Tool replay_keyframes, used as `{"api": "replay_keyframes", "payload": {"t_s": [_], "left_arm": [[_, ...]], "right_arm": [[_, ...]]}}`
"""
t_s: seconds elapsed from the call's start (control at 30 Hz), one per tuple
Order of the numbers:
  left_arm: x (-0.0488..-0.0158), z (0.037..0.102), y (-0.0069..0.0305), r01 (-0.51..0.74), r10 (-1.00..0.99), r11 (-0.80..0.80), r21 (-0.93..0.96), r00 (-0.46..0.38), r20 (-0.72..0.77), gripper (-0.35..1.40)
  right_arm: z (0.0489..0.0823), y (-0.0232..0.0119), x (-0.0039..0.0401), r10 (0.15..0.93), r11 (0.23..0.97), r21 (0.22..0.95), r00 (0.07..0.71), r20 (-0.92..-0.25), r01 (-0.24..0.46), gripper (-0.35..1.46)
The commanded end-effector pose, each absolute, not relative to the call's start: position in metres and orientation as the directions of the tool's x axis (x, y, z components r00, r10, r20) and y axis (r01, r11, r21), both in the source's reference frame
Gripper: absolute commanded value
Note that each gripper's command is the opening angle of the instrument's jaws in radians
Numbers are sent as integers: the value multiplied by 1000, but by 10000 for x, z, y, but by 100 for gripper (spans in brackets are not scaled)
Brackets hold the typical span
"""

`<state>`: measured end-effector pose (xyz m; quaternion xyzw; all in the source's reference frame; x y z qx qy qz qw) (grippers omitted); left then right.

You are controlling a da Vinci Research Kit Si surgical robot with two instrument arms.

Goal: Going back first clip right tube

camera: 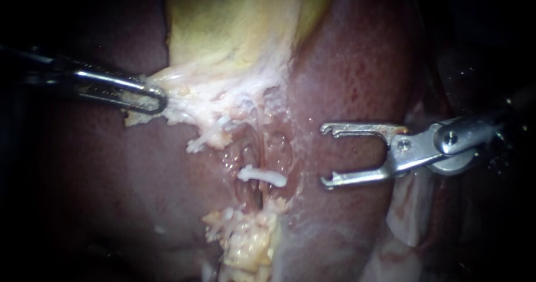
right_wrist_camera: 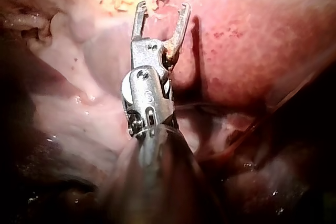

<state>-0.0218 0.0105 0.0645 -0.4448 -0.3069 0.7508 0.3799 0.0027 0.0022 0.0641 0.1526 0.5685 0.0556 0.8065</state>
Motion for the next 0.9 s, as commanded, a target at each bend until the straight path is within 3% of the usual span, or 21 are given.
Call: {"api": "replay_keyframes", "payload": {"t_s": [0.03, 0.57, 0.9], "left_arm": [[-219, 645, 105, -297, 843, -523, -799, -316, -435, -35], [-254, 693, 94, -288, 835, -535, -794, -325, -444, -35], [-252, 692, 94, -284, 834, -535, -796, -327, -444, -35]], "right_arm": [[639, 23, 27, 262, 947, 310, 355, -898, 85, 50], [639, 25, 28, 256, 948, 306, 360, -897, 88, 50], [639, 24, 29, 256, 948, 306, 360, -897, 87, 50]]}}
